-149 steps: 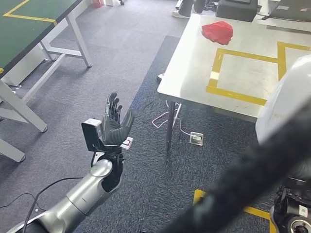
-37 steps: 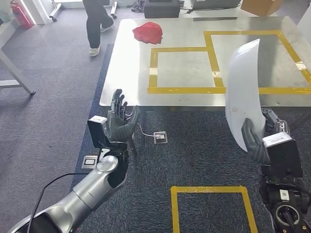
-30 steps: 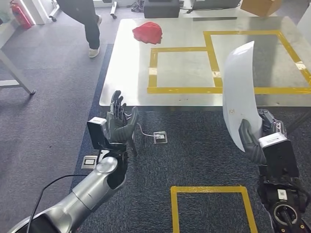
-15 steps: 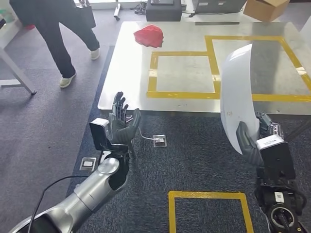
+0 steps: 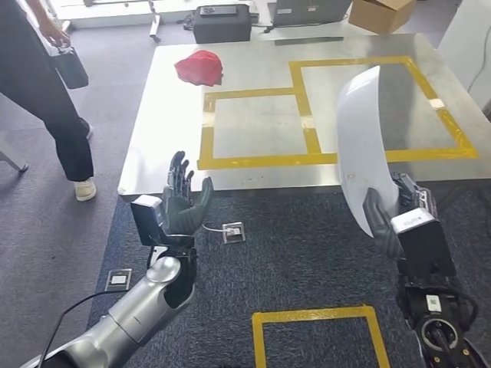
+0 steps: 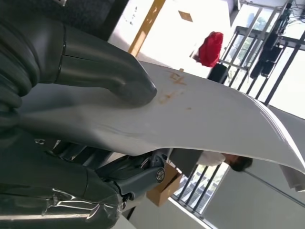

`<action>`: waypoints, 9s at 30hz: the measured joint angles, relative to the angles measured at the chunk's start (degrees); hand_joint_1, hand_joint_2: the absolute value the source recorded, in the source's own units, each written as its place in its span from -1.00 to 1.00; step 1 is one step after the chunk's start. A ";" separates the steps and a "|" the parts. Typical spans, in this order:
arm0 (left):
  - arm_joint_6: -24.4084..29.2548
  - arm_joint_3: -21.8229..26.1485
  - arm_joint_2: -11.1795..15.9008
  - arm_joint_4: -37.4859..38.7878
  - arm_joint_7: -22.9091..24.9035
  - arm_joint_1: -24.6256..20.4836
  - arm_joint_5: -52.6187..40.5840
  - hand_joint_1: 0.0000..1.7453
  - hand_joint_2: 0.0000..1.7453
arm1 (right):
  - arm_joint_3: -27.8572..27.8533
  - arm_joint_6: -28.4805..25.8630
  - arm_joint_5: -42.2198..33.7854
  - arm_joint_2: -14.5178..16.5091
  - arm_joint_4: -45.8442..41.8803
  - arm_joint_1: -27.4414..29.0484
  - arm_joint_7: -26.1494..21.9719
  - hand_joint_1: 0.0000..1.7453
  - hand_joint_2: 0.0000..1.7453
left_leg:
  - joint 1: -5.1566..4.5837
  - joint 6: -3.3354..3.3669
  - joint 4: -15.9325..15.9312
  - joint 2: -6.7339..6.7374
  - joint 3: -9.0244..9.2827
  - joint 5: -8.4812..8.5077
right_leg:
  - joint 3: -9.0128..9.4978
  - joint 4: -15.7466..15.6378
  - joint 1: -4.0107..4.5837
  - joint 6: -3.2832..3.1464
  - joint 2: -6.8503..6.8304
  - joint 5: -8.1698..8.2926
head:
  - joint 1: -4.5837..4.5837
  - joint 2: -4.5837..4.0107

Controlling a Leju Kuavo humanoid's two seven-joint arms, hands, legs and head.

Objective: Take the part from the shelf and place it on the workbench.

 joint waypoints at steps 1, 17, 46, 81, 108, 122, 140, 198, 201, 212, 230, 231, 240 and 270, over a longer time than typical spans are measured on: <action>0.00 0.00 0.03 -0.05 -0.05 -0.02 0.01 -1.00 1.00 | 0.09 0.19 0.01 0.04 0.12 -0.13 0.03 1.00 1.00 | -0.27 0.30 -1.41 -0.16 0.64 -0.35 | 0.25 -0.19 -0.15 0.31 0.13 -0.09 | 0.01 0.00; -0.17 0.00 0.04 -0.31 -0.69 0.44 0.17 -1.00 1.00 | 1.63 0.76 0.01 0.14 2.31 -1.64 0.04 1.00 1.00 | 0.20 -1.09 -3.89 0.20 12.61 -9.48 | -8.11 -0.73 0.06 0.97 -2.14 7.91 | 0.90 0.00; -0.58 0.00 -0.39 -0.28 -1.36 -0.14 -0.01 -1.00 1.00 | 3.77 3.81 1.56 0.69 4.50 -4.65 1.75 1.00 1.00 | -0.01 -0.14 -2.55 -0.34 8.22 -6.34 | -7.40 0.31 0.69 0.18 -1.44 6.19 | 1.19 0.00; 12.31 3.11 4.50 -2.44 -3.58 0.78 -2.16 -1.00 1.00 | 11.04 7.61 -3.41 3.32 16.47 -15.23 1.95 1.00 1.00 | 0.08 -0.88 -3.14 -0.16 8.36 -6.72 | -6.83 -0.72 0.88 -0.13 -1.18 7.47 | 1.32 0.00; 14.52 13.55 9.79 -13.52 -2.55 5.45 -7.12 -1.00 1.00 | 15.01 8.25 -5.81 6.10 34.33 -24.82 -1.13 1.00 1.00 | 0.08 -0.89 -3.14 -0.20 8.37 -6.71 | -6.79 -0.81 0.88 -0.13 -1.23 7.47 | 1.33 0.00; 13.88 13.20 9.08 -13.77 -4.76 5.11 -3.24 -1.00 1.00 | 17.43 9.65 -6.42 9.84 42.00 -29.63 -0.77 1.00 1.00 | 0.08 -0.89 -3.14 -0.18 8.40 -6.71 | -6.79 -0.81 0.89 -0.13 -1.20 7.47 | 1.33 0.00; 13.14 12.74 7.32 -13.57 -5.12 4.14 -2.43 -1.00 1.00 | 20.88 9.17 -6.26 15.16 47.66 -33.86 -2.73 1.00 1.00 | 0.08 -0.89 -3.13 -0.15 8.40 -6.71 | -6.79 -0.82 0.89 -0.13 -1.17 7.48 | 1.33 0.00; 4.96 12.33 -1.12 -6.90 -5.15 1.24 -7.14 -1.00 1.00 | 27.03 2.52 -5.67 25.29 65.51 -41.33 1.40 1.00 1.00 | 0.05 -0.90 -3.07 -0.10 8.44 -6.71 | -6.78 -0.91 0.89 -0.13 -1.12 7.55 | 1.33 0.00; 4.91 12.33 -1.41 -6.54 -5.15 1.24 -7.36 -1.00 1.00 | 26.94 1.92 -5.37 23.96 65.84 -41.83 2.36 0.00 0.00 | 0.05 -0.90 -3.06 -0.08 8.44 -6.71 | -6.77 -0.91 0.89 -0.13 -1.10 7.56 | 1.33 0.00; 2.80 12.52 -2.58 -5.97 -5.15 1.24 -7.98 -1.00 1.00 | 26.90 2.84 -3.67 22.59 66.32 -42.03 2.30 -1.00 -1.00 | 0.07 -0.90 -3.07 -0.06 8.44 -6.71 | -6.77 -0.91 0.90 -0.14 -1.09 7.56 | 1.33 0.00; 2.49 13.92 -3.66 -5.06 -5.15 1.28 -8.27 -1.00 1.00 | 26.89 3.72 -3.38 22.49 66.76 -42.04 1.85 -1.00 -1.00 | 0.06 -0.90 -3.07 -0.06 8.43 -6.71 | -6.76 -0.91 0.90 -0.15 -1.09 7.57 | 1.33 0.00; 2.49 13.92 -3.69 -5.03 -5.15 1.29 -8.27 -1.00 1.00 | 26.89 3.75 -3.38 22.49 66.76 -42.04 1.84 -1.00 -1.00 | 0.06 -0.90 -3.07 -0.06 8.43 -6.71 | -6.76 -0.91 0.90 -0.15 -1.09 7.57 | 1.33 0.00; 2.57 13.92 -3.98 -5.00 -5.15 1.74 -8.24 -1.00 1.00 | 26.87 3.82 -3.50 22.49 66.68 -41.89 0.36 -1.00 -1.00 | 0.07 -0.90 -3.07 -0.06 8.44 -6.71 | -6.74 -0.91 0.90 -0.15 -1.09 7.57 | 1.33 0.00; 7.84 12.66 -1.67 -5.11 -5.18 4.40 -0.46 -1.00 -1.00 | 21.00 -0.98 -7.35 15.11 34.04 -25.39 0.39 -1.00 -1.00 | 0.06 -0.90 -3.08 -0.06 8.53 -6.73 | -6.68 -0.98 0.90 -0.15 -1.09 7.57 | 1.33 0.00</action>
